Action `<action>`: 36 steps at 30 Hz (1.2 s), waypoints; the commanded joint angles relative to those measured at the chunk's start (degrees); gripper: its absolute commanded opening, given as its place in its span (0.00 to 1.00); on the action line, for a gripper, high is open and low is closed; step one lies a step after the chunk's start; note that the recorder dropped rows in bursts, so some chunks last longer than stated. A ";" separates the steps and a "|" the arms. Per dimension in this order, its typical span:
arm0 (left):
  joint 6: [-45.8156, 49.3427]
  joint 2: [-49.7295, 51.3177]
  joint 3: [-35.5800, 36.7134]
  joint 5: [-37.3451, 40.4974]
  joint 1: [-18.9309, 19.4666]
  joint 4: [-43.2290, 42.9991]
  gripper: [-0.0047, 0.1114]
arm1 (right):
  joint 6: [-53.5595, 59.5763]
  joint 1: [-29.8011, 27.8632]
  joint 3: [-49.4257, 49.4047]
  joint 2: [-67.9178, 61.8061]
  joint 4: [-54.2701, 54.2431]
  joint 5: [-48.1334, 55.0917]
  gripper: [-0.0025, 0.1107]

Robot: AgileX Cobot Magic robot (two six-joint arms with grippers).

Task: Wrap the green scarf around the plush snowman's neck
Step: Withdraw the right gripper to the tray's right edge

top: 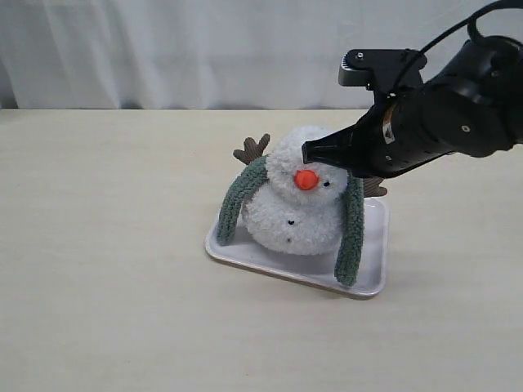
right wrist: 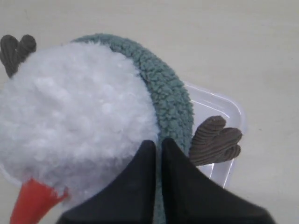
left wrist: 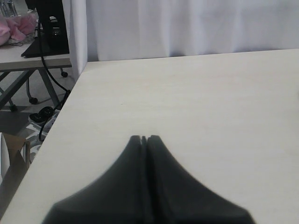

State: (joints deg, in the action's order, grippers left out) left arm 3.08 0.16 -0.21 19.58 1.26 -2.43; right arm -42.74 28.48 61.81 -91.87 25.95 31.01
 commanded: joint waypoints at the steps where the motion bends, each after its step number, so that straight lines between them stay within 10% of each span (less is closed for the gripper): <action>1: -0.10 -0.16 0.21 -0.64 0.05 0.04 0.04 | -0.48 -0.51 -0.97 -2.04 -0.07 -0.74 0.06; 22: -0.10 -0.16 0.21 -0.64 0.05 0.04 0.04 | 16.99 -0.35 -1.59 1.48 -14.70 -0.64 0.06; 36: -0.10 -0.16 0.21 -0.64 0.05 0.04 0.04 | 23.77 -0.75 -10.72 6.10 -22.93 3.00 0.54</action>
State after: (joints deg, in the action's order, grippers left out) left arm 3.08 0.16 -0.21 19.58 1.26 -2.43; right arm -17.22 28.24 54.84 -86.06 3.03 38.79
